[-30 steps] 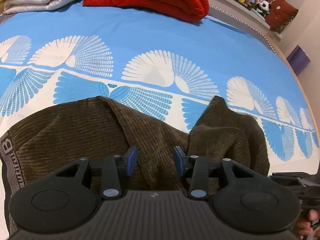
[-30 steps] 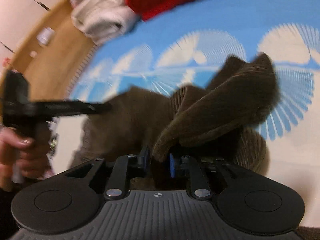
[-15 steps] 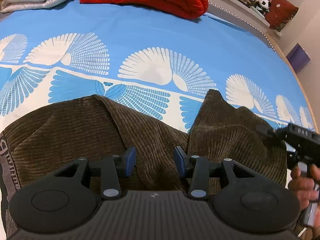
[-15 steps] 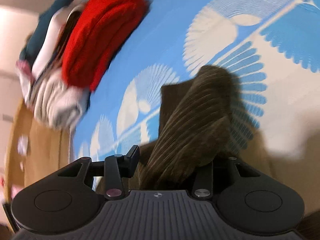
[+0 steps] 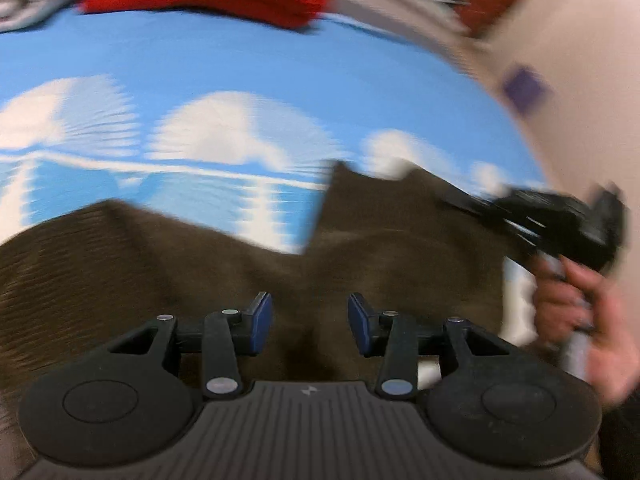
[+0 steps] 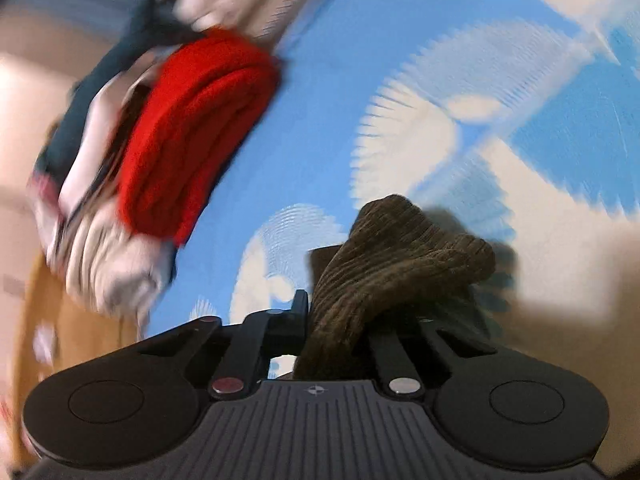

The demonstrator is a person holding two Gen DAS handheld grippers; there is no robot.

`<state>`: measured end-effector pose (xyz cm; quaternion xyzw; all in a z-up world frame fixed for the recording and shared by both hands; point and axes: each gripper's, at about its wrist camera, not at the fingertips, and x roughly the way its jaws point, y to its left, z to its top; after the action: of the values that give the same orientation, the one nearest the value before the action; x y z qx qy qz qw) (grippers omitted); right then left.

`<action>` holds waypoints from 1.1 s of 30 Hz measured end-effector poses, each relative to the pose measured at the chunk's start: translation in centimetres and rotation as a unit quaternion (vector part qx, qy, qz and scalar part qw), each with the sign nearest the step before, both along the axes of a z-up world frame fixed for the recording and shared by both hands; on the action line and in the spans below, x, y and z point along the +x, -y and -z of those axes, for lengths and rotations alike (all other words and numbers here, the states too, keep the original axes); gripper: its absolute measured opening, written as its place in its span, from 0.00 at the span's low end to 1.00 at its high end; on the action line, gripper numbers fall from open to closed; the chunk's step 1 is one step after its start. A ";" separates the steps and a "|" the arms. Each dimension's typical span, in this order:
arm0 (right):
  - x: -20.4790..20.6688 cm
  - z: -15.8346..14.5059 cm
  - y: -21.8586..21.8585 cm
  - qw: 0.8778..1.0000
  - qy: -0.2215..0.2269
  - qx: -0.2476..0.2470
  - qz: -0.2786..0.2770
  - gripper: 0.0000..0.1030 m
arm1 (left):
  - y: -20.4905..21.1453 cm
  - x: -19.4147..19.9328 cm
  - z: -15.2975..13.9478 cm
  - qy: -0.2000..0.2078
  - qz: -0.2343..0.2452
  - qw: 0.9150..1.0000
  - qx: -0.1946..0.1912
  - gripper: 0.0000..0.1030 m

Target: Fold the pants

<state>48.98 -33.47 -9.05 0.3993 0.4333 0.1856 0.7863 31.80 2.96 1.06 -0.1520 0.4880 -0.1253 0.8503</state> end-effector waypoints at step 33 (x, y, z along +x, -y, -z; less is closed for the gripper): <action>-5.0 4.1 17.3 0.915 -0.141 -0.036 0.375 0.25 | 7.6 1.2 10.7 -0.065 0.158 0.964 0.204 0.12</action>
<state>43.98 -50.78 -13.19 0.5262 0.3640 -0.1969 0.7429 33.03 -4.62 -9.63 0.0955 0.5756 -0.1454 0.7990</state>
